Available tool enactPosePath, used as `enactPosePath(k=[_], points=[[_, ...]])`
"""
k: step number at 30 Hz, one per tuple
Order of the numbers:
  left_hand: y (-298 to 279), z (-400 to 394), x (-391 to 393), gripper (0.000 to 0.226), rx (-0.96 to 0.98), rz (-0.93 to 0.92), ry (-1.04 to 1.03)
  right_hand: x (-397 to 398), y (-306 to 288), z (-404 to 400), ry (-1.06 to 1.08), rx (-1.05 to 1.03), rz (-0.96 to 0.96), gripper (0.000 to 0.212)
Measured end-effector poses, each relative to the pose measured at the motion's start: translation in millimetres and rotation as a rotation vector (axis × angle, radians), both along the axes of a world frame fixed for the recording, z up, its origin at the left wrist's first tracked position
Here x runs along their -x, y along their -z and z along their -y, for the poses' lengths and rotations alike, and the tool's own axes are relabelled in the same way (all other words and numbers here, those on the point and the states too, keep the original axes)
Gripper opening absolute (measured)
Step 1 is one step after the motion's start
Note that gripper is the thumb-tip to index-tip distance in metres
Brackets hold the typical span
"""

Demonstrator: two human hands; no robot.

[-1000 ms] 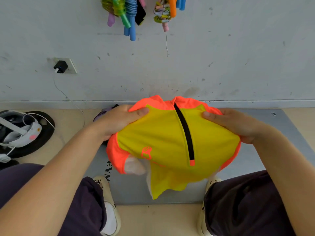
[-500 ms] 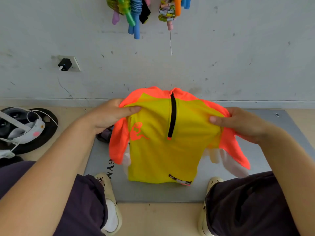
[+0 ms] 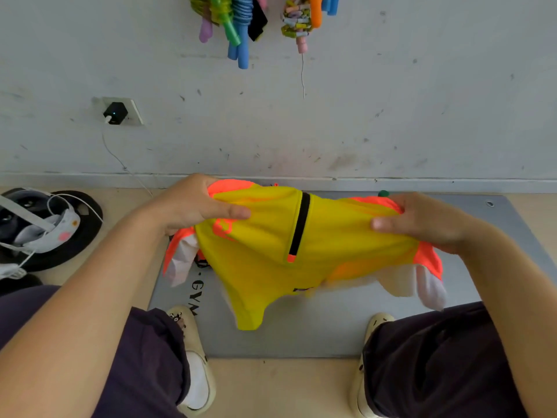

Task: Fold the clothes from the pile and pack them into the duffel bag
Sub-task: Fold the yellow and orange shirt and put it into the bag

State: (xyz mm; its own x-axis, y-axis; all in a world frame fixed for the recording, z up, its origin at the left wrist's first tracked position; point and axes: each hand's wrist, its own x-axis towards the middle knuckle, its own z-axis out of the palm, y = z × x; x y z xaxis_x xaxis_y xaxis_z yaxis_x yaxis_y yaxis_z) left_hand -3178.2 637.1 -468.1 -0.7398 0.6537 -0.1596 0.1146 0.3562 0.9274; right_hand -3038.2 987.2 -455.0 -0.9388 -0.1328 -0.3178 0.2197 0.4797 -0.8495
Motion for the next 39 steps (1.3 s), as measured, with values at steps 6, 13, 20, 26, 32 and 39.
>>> enactPosePath(k=[6, 13, 20, 26, 32, 39], points=[[6, -4, -5, 0.027, -0.038, -0.027, -0.1, 0, 4, -5, 0.058, 0.016, -0.021, 0.029], [3, -9, -8, 0.045, -0.044, -0.048, -0.21, 3, 6, 11, 0.129, 0.278, -0.005, 0.05], [-8, 6, -3, 0.068, 0.4, -0.093, 0.212, 1, -8, 9, -0.083, -0.305, 0.081, 0.069], [-24, 5, 17, 0.058, 0.291, -0.201, -0.059, 19, -37, 4, 0.152, -0.254, -0.118, 0.05], [-46, 0, 20, 0.028, 0.123, -0.22, -0.197, 37, -52, 5, 0.258, -0.052, -0.23, 0.065], [4, 16, -26, 0.079, 0.014, 0.083, -0.186, 3, 5, 16, 0.176, 0.089, 0.006, 0.074]])
